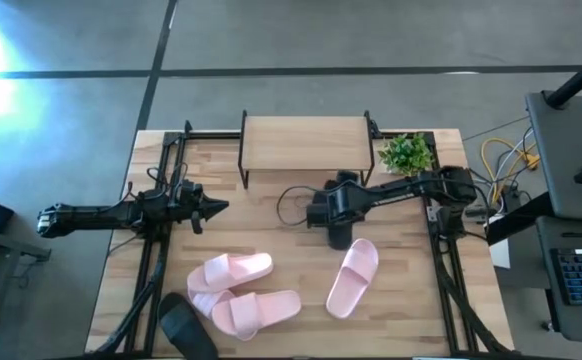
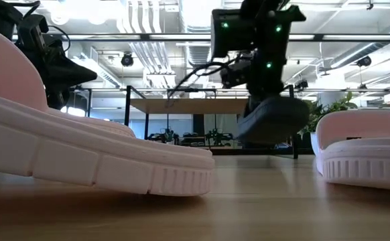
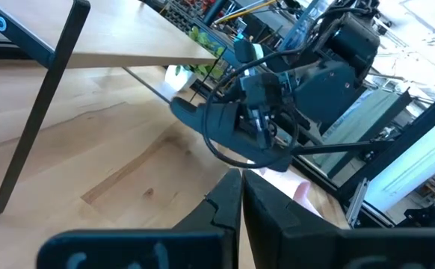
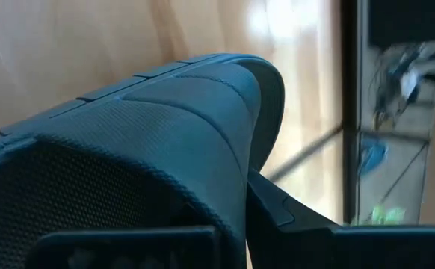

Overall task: Pick and place slides into the shelf
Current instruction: Put the black slipper under the shelf

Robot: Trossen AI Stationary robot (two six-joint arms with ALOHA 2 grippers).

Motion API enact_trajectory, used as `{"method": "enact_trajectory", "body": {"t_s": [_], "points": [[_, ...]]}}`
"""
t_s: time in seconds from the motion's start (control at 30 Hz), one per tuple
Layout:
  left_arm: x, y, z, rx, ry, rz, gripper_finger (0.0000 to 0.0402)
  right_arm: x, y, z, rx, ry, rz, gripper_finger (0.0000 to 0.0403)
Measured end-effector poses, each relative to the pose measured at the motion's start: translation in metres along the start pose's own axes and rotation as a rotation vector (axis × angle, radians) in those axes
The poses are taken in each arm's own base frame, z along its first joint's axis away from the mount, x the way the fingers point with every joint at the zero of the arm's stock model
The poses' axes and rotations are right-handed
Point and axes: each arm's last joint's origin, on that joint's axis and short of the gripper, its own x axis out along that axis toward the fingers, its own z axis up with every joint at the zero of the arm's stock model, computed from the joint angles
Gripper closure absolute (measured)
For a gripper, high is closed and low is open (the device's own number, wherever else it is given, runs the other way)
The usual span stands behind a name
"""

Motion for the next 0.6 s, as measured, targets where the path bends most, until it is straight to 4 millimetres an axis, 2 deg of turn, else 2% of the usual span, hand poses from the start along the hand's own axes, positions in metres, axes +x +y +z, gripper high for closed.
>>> {"method": "enact_trajectory", "body": {"t_s": [0.17, 0.6], "points": [[0.0, 0.0, 0.0, 0.0, 0.0, -0.001, 0.0402, 0.017, -0.009, -0.001, -0.071, 0.021, -0.009, 0.039], [0.0, 0.0, 0.0, 0.0, -0.001, 0.0, 0.0402, 0.044, -0.028, -0.008, -0.034, 0.09, -0.039, 0.0382]]}}
